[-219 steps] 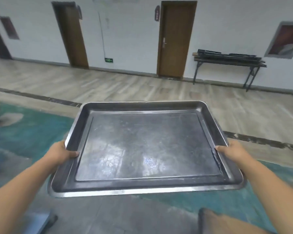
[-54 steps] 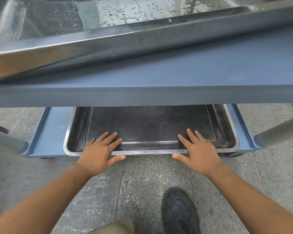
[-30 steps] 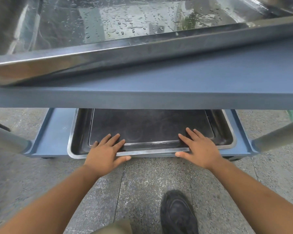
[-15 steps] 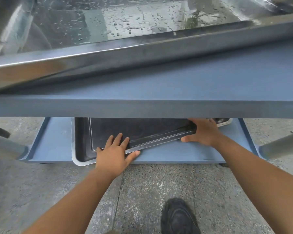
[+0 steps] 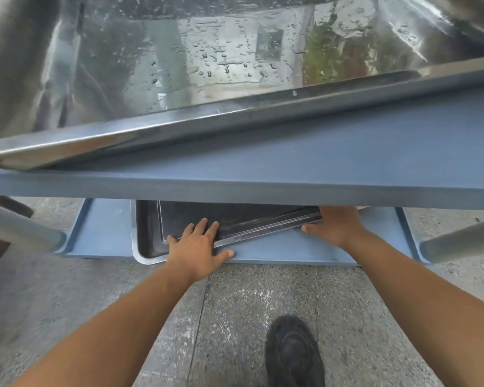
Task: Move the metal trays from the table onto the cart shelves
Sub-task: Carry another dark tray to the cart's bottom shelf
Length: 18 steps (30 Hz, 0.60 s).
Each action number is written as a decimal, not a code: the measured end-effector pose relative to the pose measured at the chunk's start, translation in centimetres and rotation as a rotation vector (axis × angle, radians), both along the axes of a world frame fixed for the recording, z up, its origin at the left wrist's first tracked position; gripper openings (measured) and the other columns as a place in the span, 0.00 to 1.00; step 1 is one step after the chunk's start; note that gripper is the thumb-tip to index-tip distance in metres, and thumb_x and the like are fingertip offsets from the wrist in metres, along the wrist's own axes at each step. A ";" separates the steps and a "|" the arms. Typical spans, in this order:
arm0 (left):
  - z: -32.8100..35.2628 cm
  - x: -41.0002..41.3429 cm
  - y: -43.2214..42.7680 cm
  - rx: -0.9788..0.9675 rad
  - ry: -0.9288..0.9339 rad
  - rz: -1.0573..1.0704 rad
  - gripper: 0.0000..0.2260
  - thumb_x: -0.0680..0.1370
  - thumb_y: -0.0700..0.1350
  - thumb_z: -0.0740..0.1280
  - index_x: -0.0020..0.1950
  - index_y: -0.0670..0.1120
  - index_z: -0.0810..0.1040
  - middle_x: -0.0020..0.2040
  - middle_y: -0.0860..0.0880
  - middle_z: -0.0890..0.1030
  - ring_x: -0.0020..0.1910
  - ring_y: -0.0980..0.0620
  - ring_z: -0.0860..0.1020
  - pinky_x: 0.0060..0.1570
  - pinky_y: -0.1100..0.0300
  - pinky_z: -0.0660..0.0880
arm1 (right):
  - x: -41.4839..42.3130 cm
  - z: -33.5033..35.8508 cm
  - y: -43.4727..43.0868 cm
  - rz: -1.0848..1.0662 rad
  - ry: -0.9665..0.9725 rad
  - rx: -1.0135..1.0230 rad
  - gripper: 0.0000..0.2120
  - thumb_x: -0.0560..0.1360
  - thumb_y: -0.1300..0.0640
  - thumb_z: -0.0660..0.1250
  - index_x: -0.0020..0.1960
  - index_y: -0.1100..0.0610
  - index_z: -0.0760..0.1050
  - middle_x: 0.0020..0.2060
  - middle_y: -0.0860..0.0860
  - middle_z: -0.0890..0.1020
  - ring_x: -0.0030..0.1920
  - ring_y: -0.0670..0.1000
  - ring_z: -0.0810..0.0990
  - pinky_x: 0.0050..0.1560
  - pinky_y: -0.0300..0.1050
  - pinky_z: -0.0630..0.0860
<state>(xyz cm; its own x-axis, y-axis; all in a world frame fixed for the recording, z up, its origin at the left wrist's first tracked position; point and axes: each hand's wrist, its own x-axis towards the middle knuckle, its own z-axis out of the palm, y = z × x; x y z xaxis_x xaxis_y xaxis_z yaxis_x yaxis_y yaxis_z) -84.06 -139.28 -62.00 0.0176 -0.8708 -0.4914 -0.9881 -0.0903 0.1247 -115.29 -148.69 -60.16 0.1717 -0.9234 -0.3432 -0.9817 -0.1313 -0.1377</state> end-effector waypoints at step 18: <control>37.8 1.2 8.4 0.041 0.126 -0.099 0.10 0.78 0.48 0.60 0.50 0.43 0.77 0.51 0.42 0.81 0.52 0.40 0.78 0.48 0.52 0.75 | 10.5 37.1 14.7 0.296 0.106 0.442 0.23 0.77 0.41 0.63 0.64 0.57 0.73 0.62 0.57 0.77 0.62 0.60 0.76 0.57 0.52 0.74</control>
